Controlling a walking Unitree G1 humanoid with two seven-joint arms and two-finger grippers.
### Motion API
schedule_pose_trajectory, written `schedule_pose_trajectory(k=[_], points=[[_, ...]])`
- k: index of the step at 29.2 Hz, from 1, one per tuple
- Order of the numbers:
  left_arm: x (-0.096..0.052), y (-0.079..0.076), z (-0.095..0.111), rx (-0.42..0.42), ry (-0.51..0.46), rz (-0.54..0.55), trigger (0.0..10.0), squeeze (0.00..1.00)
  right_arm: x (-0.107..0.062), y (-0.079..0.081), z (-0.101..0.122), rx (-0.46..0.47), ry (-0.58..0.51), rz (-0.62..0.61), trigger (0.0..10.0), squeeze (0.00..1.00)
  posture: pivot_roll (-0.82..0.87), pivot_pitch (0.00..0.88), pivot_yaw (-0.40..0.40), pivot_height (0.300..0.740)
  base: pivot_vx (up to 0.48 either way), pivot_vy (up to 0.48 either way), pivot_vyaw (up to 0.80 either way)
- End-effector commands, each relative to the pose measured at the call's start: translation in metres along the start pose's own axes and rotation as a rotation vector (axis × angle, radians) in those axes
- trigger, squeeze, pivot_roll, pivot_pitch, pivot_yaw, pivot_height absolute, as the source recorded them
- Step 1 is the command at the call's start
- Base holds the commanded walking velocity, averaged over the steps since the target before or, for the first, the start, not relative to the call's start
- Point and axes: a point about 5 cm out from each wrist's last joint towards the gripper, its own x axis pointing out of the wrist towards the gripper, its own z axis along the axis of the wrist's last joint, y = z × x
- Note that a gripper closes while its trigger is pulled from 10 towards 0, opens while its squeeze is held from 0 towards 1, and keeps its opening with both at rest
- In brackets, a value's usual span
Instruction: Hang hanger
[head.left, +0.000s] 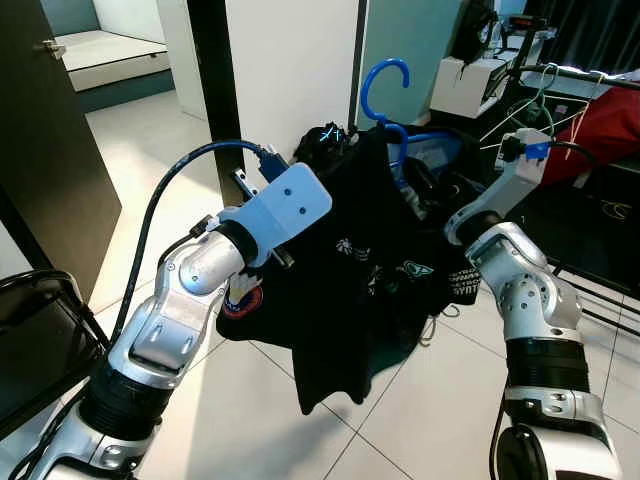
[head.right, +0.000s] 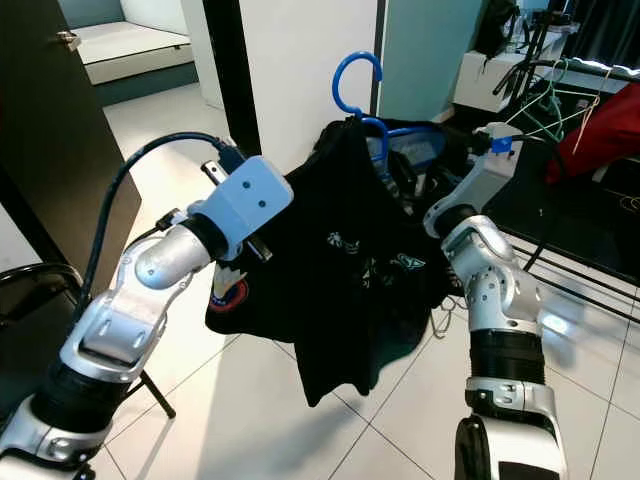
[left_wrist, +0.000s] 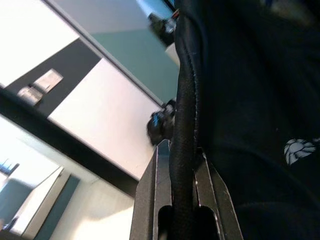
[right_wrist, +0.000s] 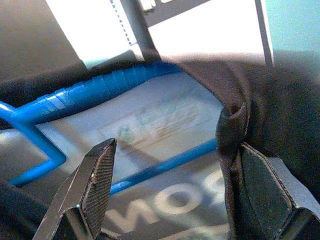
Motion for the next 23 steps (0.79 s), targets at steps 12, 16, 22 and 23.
schedule_pose_trajectory(k=[12,16,22,23], points=[[-0.006,0.018,-0.009,0.019,0.049,0.086,10.0,0.00,-0.014,-0.025,0.010,-0.152,0.056,-0.086,0.0,0.00,-0.01,0.006,-0.018,0.740,0.000,0.000,0.00],[-0.006,0.019,-0.008,0.014,0.045,0.097,10.0,0.00,-0.014,-0.024,0.005,-0.156,0.084,-0.087,0.0,0.00,-0.01,0.004,-0.019,0.740,0.000,0.000,0.00],[-0.005,0.024,0.001,-0.015,0.008,0.124,10.0,0.00,-0.012,-0.019,-0.006,-0.144,0.126,-0.063,4.0,0.00,0.00,0.003,-0.023,0.740,0.000,0.000,0.00],[-0.004,0.024,0.004,-0.022,-0.008,0.129,10.0,0.00,-0.011,-0.016,-0.007,-0.132,0.125,-0.042,4.0,0.00,0.00,0.004,-0.022,0.740,0.000,0.000,0.00]])
